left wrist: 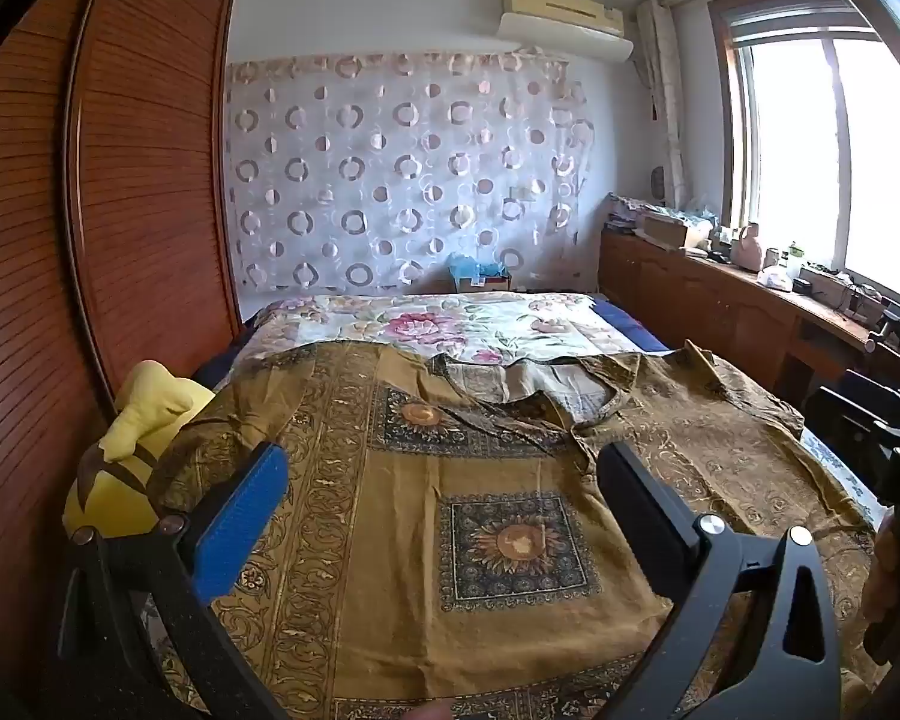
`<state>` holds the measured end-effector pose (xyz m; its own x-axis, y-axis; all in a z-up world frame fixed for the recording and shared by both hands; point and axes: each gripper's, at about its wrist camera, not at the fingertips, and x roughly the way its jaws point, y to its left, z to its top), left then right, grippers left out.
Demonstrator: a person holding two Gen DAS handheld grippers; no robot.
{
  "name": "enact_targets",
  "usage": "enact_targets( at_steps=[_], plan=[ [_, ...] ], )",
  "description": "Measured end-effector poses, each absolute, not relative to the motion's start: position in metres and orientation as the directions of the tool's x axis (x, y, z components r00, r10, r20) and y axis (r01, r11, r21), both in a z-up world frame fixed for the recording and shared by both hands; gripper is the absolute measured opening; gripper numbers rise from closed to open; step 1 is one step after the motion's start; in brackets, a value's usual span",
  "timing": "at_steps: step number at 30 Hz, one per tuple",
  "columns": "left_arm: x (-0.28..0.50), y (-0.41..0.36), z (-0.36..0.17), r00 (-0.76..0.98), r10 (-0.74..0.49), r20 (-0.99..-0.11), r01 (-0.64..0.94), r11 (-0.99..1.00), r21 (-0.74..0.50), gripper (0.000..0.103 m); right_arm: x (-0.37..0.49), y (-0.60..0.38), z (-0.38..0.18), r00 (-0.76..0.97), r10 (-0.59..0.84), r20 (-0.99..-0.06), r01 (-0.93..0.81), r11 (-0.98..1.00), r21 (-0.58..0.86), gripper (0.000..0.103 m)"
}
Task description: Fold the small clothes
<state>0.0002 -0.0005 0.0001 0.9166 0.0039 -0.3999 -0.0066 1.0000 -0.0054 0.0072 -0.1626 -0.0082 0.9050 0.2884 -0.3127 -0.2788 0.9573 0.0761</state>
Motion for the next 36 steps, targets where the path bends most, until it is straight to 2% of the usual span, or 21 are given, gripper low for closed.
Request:
enact_targets(
  at_steps=[36],
  plan=[
    [0.0002,-0.0007,0.0,0.917,0.006,-0.398,-0.009,1.0,-0.005,0.103,0.0055,-0.1629,-0.0083,0.908,0.291,-0.302,-0.278,0.957,0.086,0.103]
  ],
)
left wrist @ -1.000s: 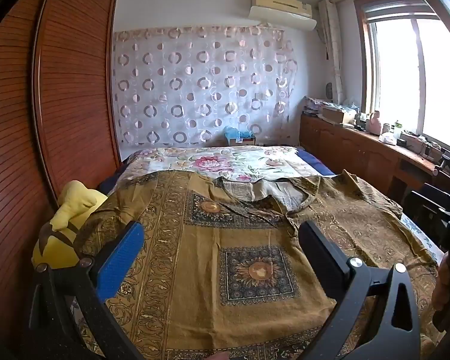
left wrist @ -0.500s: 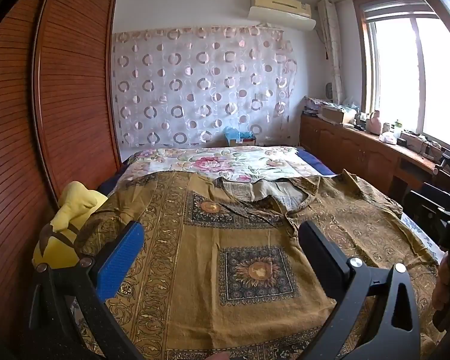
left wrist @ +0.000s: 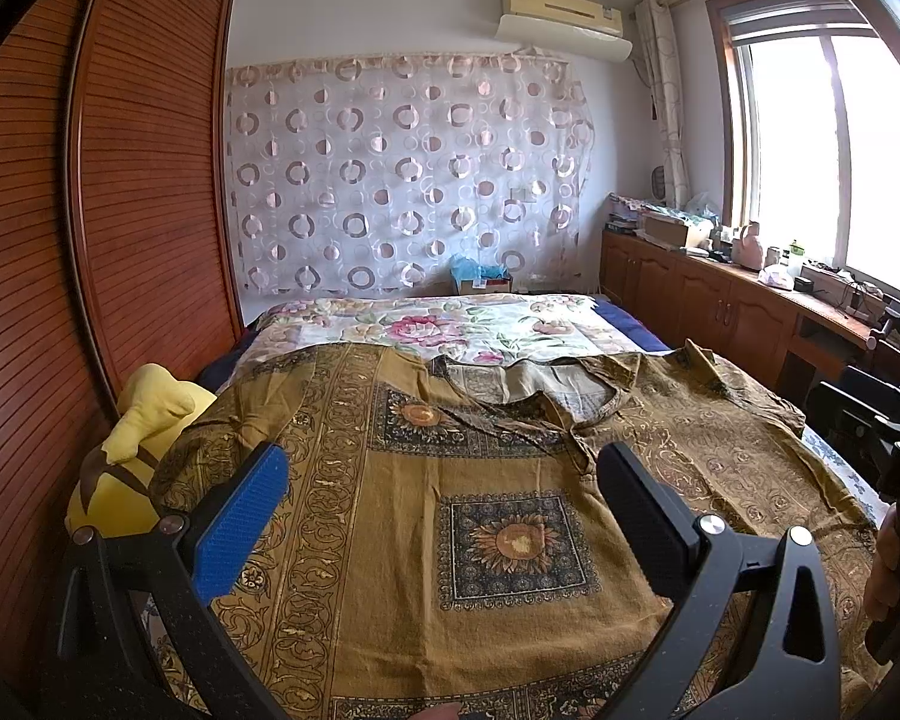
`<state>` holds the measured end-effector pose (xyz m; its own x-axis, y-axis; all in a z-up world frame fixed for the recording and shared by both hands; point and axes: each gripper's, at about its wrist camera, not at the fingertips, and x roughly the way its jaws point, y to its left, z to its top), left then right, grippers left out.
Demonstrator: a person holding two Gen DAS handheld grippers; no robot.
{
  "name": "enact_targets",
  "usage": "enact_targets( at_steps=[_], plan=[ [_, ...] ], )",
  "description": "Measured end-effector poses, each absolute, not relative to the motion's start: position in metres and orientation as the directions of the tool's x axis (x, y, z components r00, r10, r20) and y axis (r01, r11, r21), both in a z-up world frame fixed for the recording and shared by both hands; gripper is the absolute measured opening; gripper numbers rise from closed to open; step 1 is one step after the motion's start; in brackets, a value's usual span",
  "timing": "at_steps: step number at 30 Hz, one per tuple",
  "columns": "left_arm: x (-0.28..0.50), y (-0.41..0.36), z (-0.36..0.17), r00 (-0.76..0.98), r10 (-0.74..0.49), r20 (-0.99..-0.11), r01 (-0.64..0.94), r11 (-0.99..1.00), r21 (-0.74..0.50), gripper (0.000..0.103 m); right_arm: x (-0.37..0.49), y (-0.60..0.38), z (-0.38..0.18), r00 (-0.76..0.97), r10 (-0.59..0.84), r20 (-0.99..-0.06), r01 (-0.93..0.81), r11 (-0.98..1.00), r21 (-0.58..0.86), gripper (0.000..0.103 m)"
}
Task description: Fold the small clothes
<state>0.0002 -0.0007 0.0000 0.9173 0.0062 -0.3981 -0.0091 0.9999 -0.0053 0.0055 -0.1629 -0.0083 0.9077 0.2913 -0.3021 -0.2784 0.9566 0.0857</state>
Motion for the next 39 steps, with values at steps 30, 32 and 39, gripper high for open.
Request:
enact_targets(
  at_steps=[30,32,39],
  plan=[
    [0.0,0.0018,0.0023,0.918,0.006,-0.398,-0.009,1.0,-0.006,0.103,0.0059,-0.1626,-0.0106,0.903,0.293,-0.313,-0.277,0.956,0.095,0.103],
    [0.0001,0.0014,0.0019,0.918,0.007,-0.397,-0.009,1.0,-0.005,0.103,0.0062,-0.1627,-0.0104,0.903,0.292,-0.314,-0.276,0.956,0.097,0.103],
    [0.0001,0.0013,0.0018,0.917,0.006,-0.398,-0.008,1.0,-0.004,0.103,0.0064,-0.163,-0.0104,0.903,0.293,-0.314,-0.277,0.956,0.097,0.103]
  ],
)
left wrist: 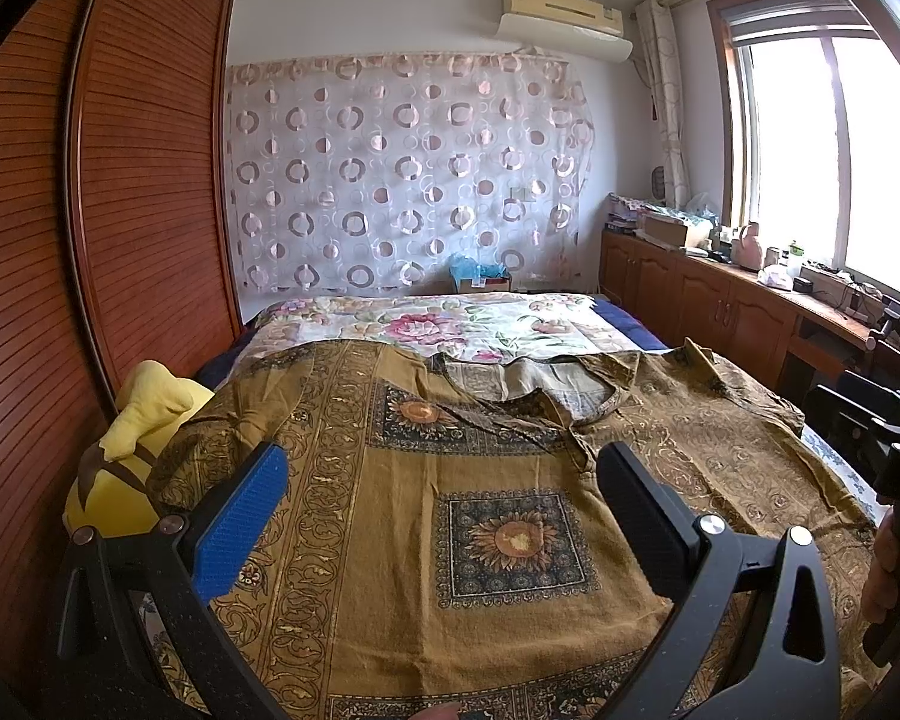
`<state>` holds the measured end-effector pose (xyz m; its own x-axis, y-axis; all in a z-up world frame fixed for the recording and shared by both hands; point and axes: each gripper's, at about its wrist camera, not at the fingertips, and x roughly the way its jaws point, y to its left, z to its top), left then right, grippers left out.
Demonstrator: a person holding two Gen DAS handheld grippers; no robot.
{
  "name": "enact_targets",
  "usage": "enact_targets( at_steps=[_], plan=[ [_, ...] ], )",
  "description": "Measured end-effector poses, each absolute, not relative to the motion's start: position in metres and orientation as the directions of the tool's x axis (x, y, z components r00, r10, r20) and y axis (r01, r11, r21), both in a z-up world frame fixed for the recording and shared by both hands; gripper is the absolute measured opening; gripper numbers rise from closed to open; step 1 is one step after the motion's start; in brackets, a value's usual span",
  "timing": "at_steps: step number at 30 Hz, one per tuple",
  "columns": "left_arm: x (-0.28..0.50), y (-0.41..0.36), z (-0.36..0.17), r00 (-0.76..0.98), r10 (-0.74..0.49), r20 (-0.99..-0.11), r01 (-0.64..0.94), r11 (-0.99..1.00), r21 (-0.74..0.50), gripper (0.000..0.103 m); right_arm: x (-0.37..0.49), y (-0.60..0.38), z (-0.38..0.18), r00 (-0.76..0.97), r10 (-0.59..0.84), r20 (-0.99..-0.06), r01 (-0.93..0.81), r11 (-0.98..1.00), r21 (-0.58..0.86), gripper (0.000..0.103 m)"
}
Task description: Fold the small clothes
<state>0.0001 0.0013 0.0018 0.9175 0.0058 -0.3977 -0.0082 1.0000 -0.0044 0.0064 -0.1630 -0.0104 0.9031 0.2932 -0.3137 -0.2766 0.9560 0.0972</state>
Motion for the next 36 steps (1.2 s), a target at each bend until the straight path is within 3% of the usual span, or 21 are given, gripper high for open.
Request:
enact_targets(
  at_steps=[16,36],
  plan=[
    [-0.002,0.002,0.0,0.913,0.01,-0.408,-0.013,1.0,-0.003,0.103,0.008,-0.163,-0.011,0.901,0.298,-0.314,-0.282,0.955,0.097,0.103],
    [0.016,0.049,-0.03,0.856,0.046,-0.515,-0.057,0.998,-0.004,0.103,0.024,-0.156,-0.021,0.835,0.388,-0.391,-0.378,0.92,0.105,0.103]
  ],
)
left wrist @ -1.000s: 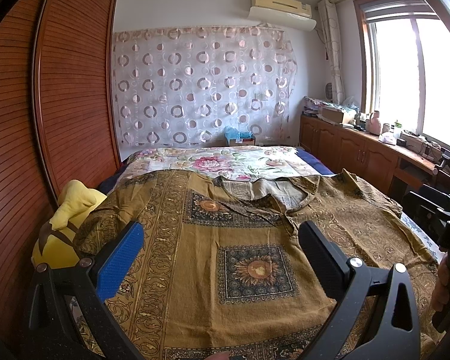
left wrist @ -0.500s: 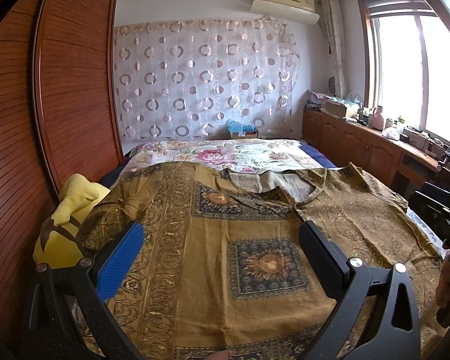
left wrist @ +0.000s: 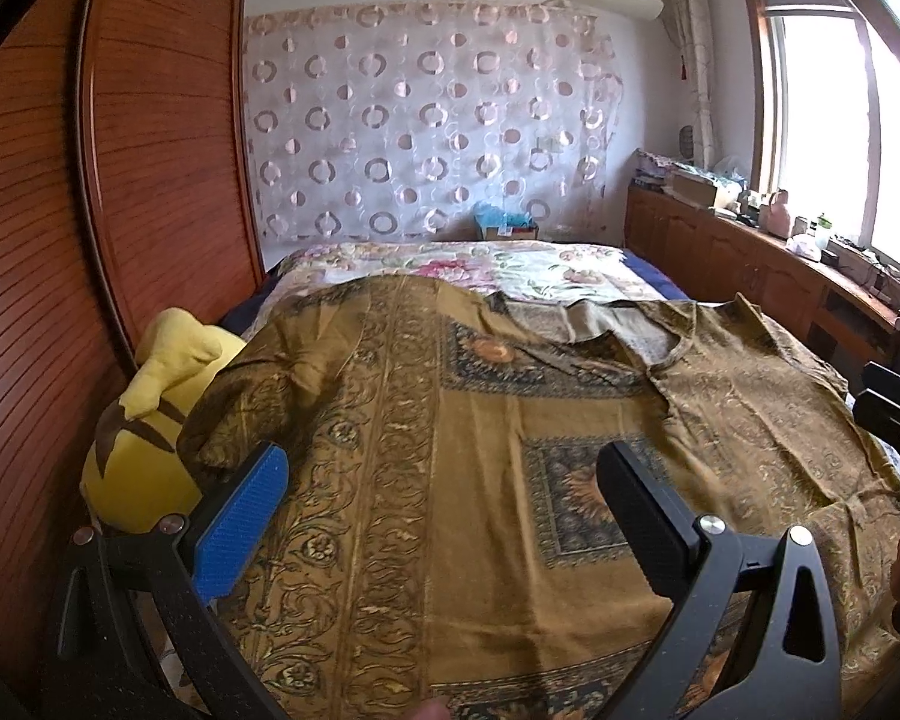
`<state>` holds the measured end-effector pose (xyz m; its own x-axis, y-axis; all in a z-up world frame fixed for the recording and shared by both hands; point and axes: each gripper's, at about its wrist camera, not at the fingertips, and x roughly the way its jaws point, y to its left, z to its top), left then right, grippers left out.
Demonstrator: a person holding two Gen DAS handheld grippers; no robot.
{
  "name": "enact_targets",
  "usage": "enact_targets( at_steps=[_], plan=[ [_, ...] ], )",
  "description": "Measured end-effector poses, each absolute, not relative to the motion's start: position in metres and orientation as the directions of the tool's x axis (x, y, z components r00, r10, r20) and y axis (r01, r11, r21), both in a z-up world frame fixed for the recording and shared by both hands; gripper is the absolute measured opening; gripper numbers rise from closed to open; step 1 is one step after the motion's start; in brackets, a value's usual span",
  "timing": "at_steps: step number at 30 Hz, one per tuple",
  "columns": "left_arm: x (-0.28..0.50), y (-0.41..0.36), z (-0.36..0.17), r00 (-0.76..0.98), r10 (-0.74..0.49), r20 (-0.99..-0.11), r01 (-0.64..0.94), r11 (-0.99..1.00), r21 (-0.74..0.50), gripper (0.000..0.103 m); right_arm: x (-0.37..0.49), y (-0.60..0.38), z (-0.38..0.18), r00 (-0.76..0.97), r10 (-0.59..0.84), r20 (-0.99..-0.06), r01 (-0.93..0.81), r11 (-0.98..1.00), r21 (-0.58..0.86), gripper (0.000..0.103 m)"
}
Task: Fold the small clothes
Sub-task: 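Grasp the shirt's side edge beside the yellow plush with the left tool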
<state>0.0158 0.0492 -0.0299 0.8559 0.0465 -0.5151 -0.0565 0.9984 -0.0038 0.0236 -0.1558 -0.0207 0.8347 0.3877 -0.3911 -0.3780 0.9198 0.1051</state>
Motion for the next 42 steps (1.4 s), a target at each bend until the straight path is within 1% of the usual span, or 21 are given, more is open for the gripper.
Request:
enact_targets(
  at_steps=[7,17,25,27,30,32,39,42],
  plan=[
    [0.016,0.067,-0.035,0.846,0.053,-0.531,-0.073,0.997,-0.017,0.103,0.031,-0.153,-0.024,0.814,0.399,-0.423,-0.393,0.913,0.104,0.103],
    [0.018,0.103,-0.043,0.833,0.008,-0.554,-0.044,0.998,-0.051,0.103,0.044,-0.136,-0.023,0.788,0.423,-0.447,-0.439,0.896,0.074,0.103],
    [0.039,0.153,-0.055,0.792,0.001,-0.611,-0.075,0.993,-0.095,0.086,0.055,-0.122,-0.018,0.762,0.46,-0.456,-0.49,0.87,0.059,0.103],
    [0.046,0.162,-0.057,0.784,-0.004,-0.621,-0.077,0.992,-0.103,0.079,0.058,-0.119,-0.017,0.754,0.469,-0.459,-0.501,0.863,0.058,0.103],
    [0.056,0.173,-0.059,0.769,-0.002,-0.64,-0.089,0.99,-0.109,0.076,0.061,-0.113,-0.02,0.745,0.478,-0.464,-0.516,0.855,0.053,0.103],
    [0.063,0.179,-0.061,0.758,0.007,-0.652,-0.096,0.99,-0.101,0.076,0.066,-0.107,-0.021,0.739,0.48,-0.472,-0.524,0.851,0.046,0.103],
    [0.088,0.195,-0.068,0.717,0.035,-0.696,-0.108,0.992,-0.062,0.063,0.072,-0.098,-0.023,0.716,0.493,-0.495,-0.549,0.835,0.039,0.103],
    [0.1,0.2,-0.073,0.696,0.022,-0.718,-0.096,0.993,-0.062,0.058,0.073,-0.096,-0.024,0.703,0.498,-0.508,-0.556,0.83,0.044,0.103]
  ],
)
